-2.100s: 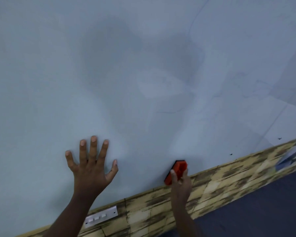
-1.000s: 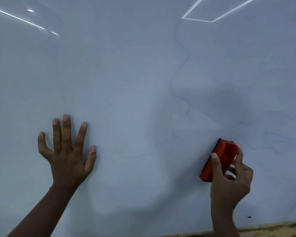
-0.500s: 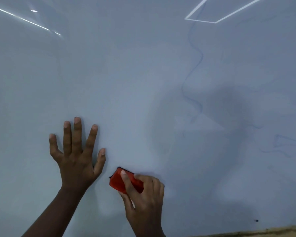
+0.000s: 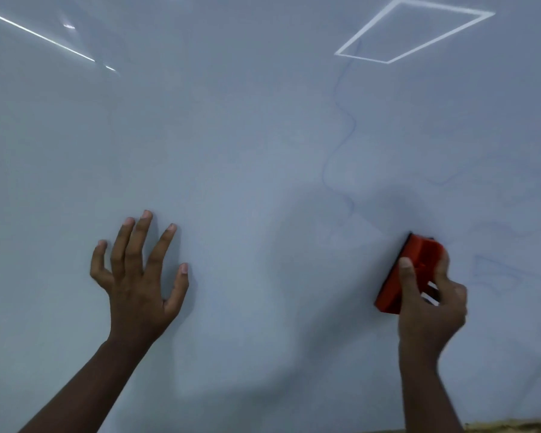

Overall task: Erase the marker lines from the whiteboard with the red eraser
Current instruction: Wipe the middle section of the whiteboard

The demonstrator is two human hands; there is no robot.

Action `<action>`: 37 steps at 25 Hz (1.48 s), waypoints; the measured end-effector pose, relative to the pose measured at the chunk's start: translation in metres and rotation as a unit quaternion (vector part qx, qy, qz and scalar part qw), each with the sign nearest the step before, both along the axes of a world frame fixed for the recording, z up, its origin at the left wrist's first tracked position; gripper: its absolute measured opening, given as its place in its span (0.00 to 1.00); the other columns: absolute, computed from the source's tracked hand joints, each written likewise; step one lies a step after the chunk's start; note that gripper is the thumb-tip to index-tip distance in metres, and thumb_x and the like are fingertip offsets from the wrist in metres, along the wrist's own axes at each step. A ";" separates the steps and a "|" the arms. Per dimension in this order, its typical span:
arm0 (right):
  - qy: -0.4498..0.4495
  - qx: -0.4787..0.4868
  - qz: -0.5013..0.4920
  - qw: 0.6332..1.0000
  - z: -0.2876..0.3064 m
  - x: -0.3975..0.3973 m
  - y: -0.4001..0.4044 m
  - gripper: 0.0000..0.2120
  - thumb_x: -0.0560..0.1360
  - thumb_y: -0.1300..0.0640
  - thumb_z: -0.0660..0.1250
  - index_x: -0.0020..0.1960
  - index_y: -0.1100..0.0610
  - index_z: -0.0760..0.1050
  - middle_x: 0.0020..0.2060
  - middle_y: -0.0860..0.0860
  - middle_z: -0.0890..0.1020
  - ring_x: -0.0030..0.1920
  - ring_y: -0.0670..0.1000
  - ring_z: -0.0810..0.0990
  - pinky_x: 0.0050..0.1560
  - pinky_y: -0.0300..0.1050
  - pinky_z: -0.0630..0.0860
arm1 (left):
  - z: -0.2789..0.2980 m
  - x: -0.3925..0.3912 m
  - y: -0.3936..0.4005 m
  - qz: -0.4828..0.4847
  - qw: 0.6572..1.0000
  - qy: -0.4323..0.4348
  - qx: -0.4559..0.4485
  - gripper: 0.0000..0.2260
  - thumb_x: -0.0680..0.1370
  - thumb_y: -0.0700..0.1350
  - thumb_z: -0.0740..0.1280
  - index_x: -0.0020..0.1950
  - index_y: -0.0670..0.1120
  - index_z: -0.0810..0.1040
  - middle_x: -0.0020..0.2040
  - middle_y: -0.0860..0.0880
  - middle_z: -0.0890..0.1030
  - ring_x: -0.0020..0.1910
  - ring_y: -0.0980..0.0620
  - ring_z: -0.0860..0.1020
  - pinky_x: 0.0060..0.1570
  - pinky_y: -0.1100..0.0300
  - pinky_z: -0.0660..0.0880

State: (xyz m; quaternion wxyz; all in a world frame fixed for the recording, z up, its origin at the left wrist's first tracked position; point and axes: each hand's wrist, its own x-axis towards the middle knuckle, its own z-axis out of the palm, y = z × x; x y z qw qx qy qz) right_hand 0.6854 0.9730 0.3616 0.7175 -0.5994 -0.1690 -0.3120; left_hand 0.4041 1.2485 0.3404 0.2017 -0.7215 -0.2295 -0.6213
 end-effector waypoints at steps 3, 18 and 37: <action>-0.004 -0.017 -0.018 1.000 0.020 0.000 0.009 0.24 0.77 0.43 0.73 0.65 0.58 0.80 0.50 0.53 0.72 0.49 0.53 0.79 0.48 0.52 0.82 | 0.040 -0.005 -0.003 -0.018 0.999 -0.020 0.020 0.24 0.85 0.50 0.63 0.80 0.42 0.70 0.83 0.41 0.66 0.85 0.45 0.60 0.75 0.32 0.57; -0.291 -0.185 -0.011 0.939 0.047 -0.101 0.084 0.28 0.73 0.42 0.73 0.71 0.48 0.78 0.47 0.49 0.74 0.45 0.54 0.76 0.46 0.51 0.77 | 0.164 0.013 0.016 0.024 0.998 -0.007 0.052 0.30 0.88 0.56 0.54 0.88 0.46 0.54 0.87 0.42 0.53 0.87 0.42 0.51 0.81 0.36 0.45; -0.310 -0.158 -0.013 0.937 0.069 -0.130 0.115 0.29 0.73 0.46 0.75 0.72 0.55 0.77 0.45 0.52 0.74 0.44 0.55 0.74 0.46 0.51 0.76 | 0.163 0.018 0.013 0.040 0.998 -0.009 0.044 0.30 0.87 0.55 0.53 0.88 0.44 0.54 0.88 0.42 0.52 0.87 0.41 0.51 0.82 0.33 0.45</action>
